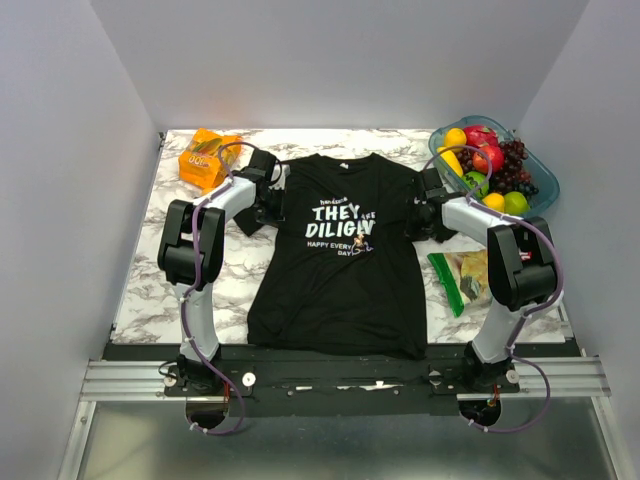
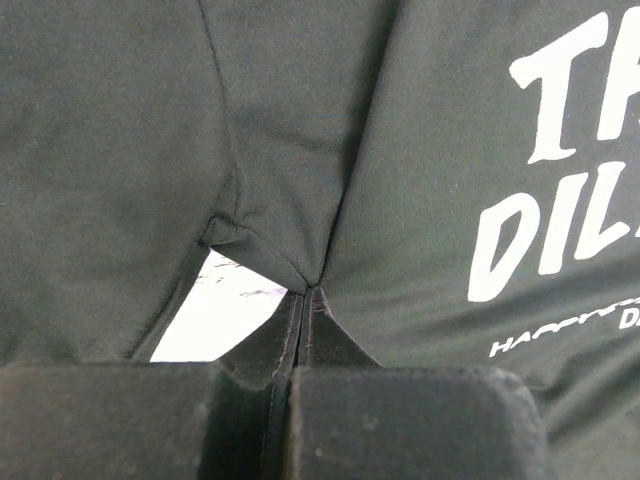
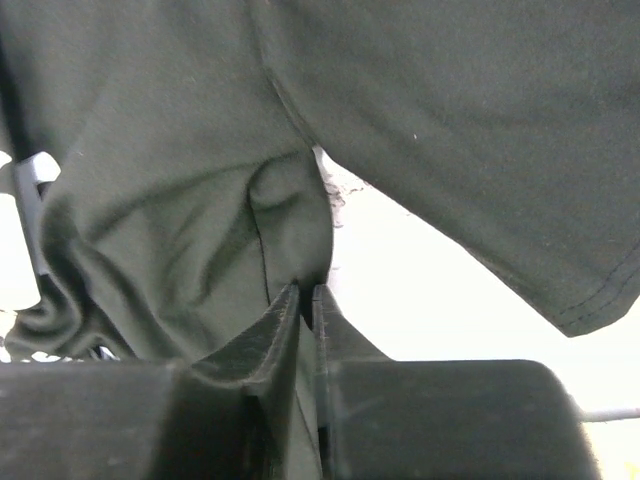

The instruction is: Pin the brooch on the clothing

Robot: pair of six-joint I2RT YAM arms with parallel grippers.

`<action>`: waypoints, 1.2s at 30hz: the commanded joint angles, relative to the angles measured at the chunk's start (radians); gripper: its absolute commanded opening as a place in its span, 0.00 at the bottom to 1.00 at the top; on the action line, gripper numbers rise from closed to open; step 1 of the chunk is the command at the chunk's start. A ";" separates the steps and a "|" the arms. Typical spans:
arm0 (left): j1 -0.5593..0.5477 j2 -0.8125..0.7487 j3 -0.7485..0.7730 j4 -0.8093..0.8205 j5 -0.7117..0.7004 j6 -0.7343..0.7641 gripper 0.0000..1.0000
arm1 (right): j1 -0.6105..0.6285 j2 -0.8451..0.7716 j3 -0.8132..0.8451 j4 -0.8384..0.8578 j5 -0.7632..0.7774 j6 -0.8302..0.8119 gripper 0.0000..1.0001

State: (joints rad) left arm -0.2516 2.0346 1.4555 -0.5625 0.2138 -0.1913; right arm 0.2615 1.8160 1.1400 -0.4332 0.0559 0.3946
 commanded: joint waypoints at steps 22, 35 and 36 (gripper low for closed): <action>0.080 -0.045 -0.047 -0.033 -0.206 0.072 0.00 | -0.056 -0.007 0.003 -0.119 0.118 0.001 0.01; 0.094 -0.065 -0.057 -0.033 -0.234 0.070 0.00 | -0.080 -0.041 -0.023 -0.154 0.156 0.012 0.01; 0.095 -0.066 -0.055 -0.034 -0.231 0.072 0.00 | -0.082 -0.046 -0.028 -0.154 0.159 0.013 0.01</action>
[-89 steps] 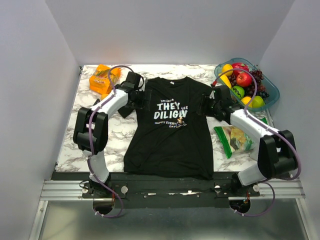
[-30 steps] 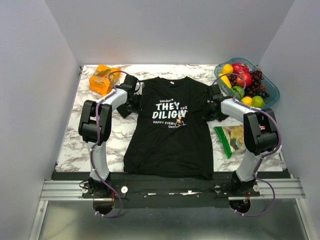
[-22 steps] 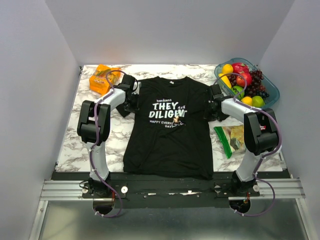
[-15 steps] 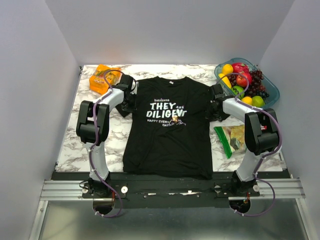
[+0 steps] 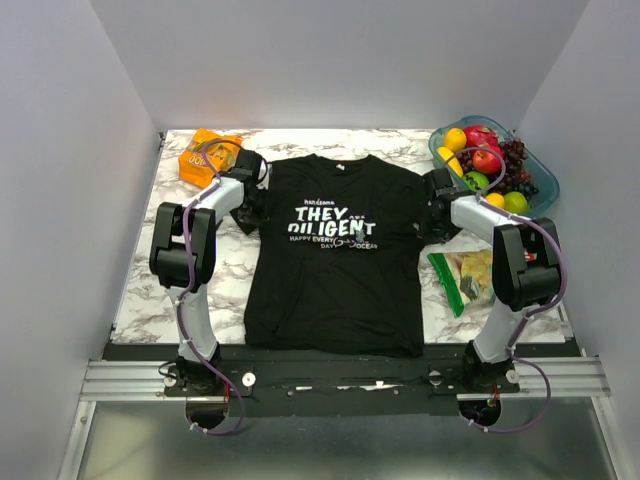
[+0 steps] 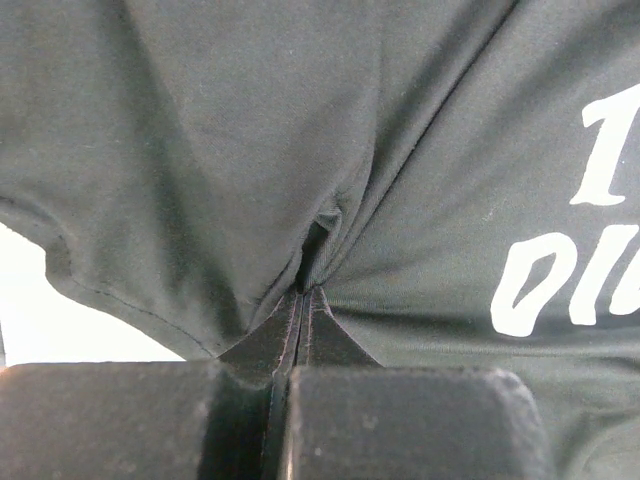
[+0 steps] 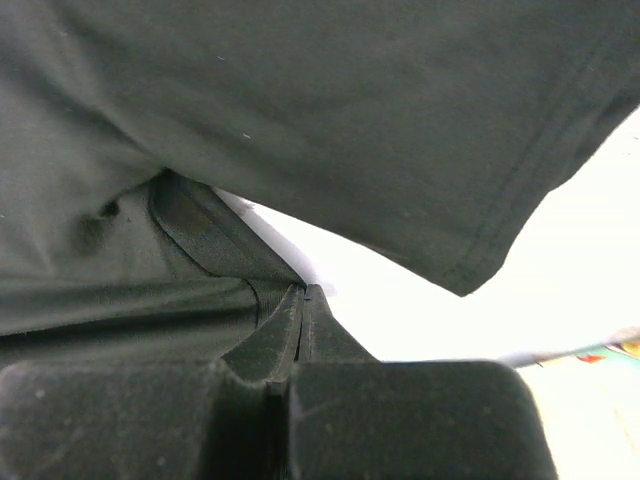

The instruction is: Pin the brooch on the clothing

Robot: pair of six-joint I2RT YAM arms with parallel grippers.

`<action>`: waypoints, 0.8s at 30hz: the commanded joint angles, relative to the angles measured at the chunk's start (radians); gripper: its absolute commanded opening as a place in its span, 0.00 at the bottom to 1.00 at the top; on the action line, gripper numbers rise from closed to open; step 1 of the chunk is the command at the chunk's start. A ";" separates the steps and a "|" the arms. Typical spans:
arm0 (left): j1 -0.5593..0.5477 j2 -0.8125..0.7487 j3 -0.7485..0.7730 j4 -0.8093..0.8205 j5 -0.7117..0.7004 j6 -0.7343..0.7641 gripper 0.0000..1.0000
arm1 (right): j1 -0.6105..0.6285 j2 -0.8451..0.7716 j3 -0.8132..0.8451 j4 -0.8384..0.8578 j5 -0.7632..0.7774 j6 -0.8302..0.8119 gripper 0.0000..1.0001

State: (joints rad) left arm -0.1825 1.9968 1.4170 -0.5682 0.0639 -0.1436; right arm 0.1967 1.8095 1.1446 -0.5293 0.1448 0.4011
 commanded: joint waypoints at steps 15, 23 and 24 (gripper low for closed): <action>0.006 -0.153 -0.042 0.034 0.091 -0.010 0.61 | -0.026 -0.142 -0.002 -0.064 -0.051 -0.051 0.39; -0.125 -0.329 -0.116 0.088 -0.044 -0.017 0.86 | 0.010 -0.231 0.085 -0.061 -0.261 -0.081 0.62; -0.156 -0.358 -0.136 0.099 -0.094 -0.016 0.86 | 0.020 -0.210 0.122 -0.064 -0.277 -0.081 0.62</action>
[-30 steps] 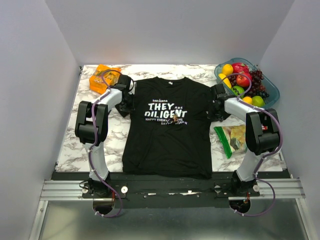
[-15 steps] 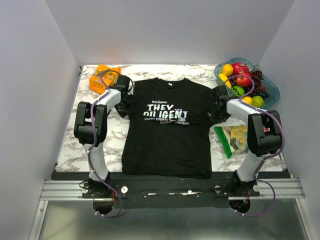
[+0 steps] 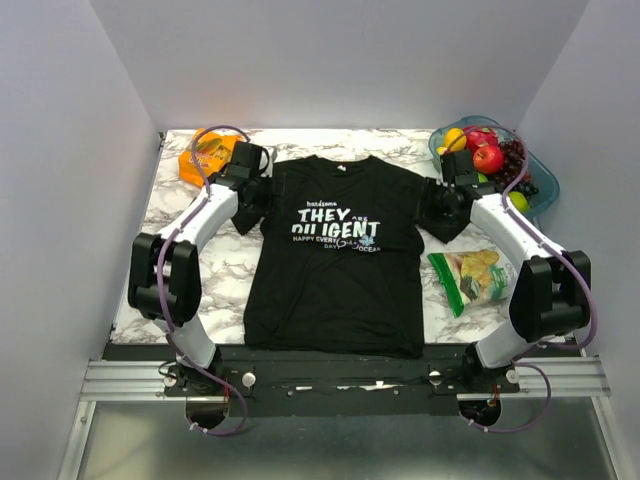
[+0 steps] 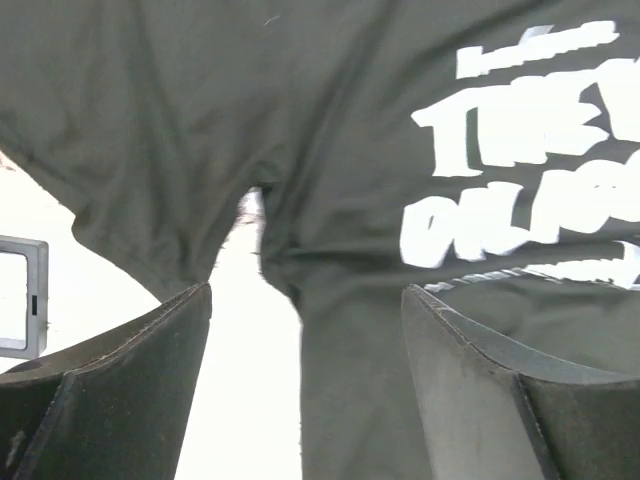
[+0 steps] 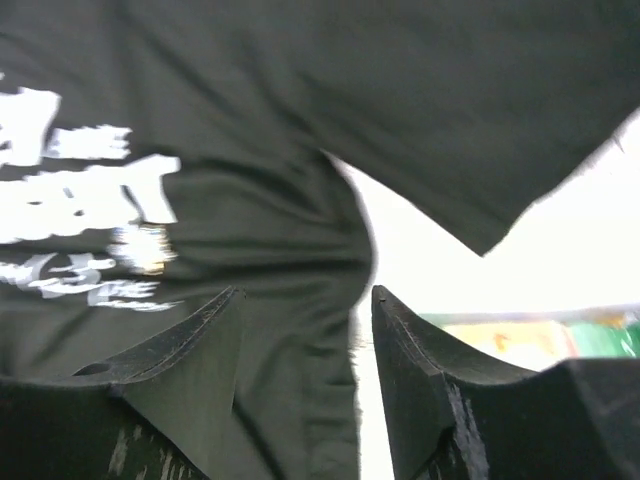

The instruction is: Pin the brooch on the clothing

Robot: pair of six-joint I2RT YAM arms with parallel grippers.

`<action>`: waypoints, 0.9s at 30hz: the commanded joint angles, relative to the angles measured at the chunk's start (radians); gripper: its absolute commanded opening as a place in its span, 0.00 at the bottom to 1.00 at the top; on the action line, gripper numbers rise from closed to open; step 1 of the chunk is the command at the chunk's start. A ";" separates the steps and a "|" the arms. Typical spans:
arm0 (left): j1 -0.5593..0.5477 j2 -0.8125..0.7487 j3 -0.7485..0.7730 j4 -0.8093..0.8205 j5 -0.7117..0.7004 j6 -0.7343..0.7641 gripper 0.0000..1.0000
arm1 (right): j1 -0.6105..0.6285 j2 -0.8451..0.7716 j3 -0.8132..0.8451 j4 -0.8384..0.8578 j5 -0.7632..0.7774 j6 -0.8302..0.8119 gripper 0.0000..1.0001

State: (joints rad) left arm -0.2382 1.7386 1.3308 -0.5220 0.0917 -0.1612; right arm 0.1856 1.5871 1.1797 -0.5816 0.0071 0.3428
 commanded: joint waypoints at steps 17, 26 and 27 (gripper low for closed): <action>-0.576 -0.142 -0.455 0.612 0.186 -0.389 0.78 | 0.118 0.430 0.423 0.051 -0.377 0.071 0.60; -0.696 -0.188 -0.726 0.818 0.146 -0.521 0.72 | 0.120 0.579 0.483 0.006 -0.378 0.116 0.60; -0.704 -0.195 -0.758 0.824 0.138 -0.531 0.72 | 0.120 0.589 0.485 0.005 -0.378 0.122 0.60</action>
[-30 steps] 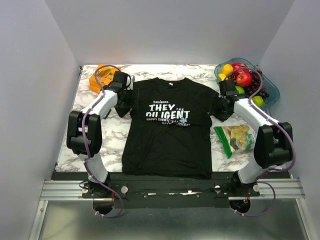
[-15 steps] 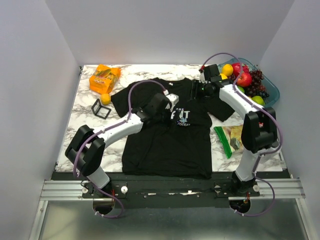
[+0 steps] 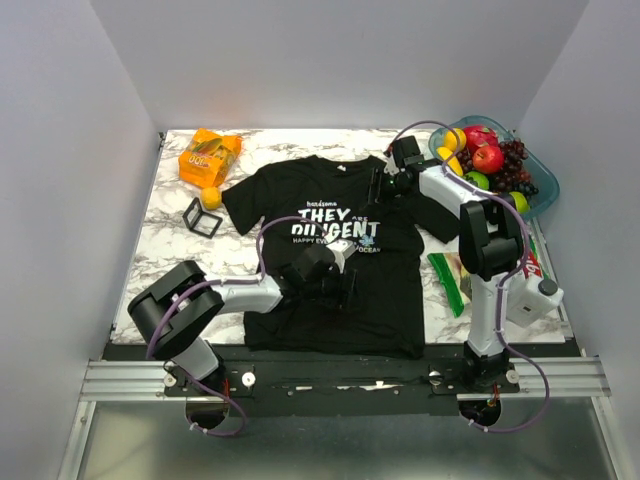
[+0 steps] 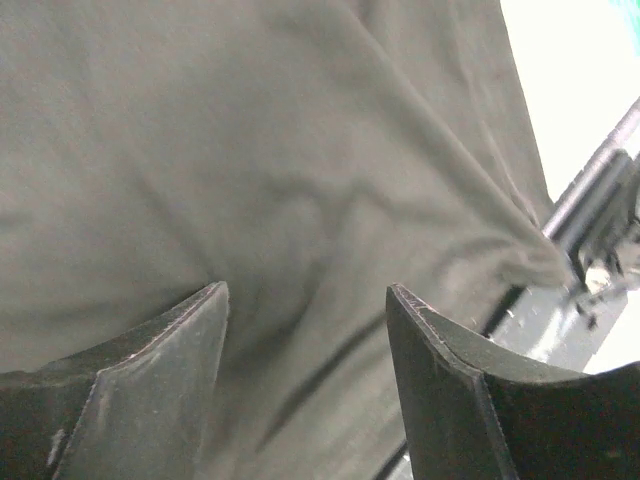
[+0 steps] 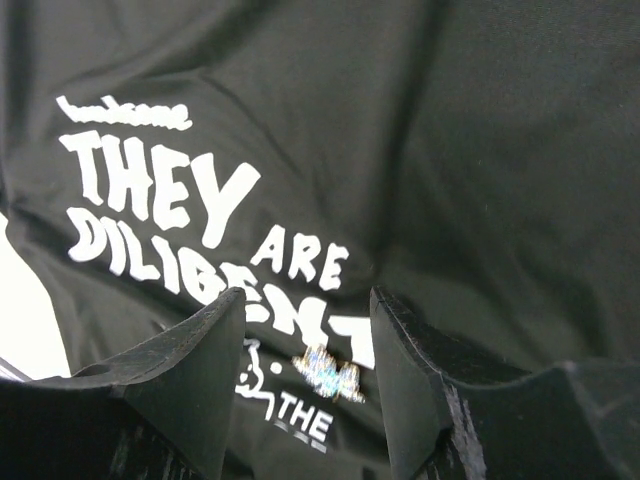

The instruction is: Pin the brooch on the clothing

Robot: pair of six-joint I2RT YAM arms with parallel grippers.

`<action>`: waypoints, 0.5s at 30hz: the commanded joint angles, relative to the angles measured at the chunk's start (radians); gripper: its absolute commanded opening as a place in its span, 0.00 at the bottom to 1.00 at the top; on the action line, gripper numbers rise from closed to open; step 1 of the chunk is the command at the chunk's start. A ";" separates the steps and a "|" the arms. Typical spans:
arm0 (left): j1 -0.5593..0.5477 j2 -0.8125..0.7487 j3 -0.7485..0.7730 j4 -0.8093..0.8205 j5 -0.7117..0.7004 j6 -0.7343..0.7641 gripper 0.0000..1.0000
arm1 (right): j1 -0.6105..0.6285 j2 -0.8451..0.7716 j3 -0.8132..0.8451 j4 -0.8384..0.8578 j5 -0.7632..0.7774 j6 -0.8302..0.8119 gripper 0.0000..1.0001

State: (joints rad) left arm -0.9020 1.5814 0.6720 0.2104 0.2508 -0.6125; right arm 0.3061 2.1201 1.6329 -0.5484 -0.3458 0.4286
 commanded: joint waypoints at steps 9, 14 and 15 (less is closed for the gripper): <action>-0.109 -0.113 -0.245 0.125 -0.085 -0.148 0.72 | -0.002 0.129 0.058 -0.044 -0.016 0.085 0.61; -0.120 -0.118 -0.261 0.132 -0.090 -0.162 0.72 | -0.005 0.153 0.081 -0.048 0.002 0.104 0.61; -0.121 -0.121 -0.264 0.139 -0.090 -0.162 0.72 | -0.009 0.159 0.093 -0.054 0.001 0.104 0.61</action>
State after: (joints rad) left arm -1.0039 1.4551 0.4480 0.4137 0.1913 -0.7498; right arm 0.3058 2.2177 1.6962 -0.5709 -0.3634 0.5144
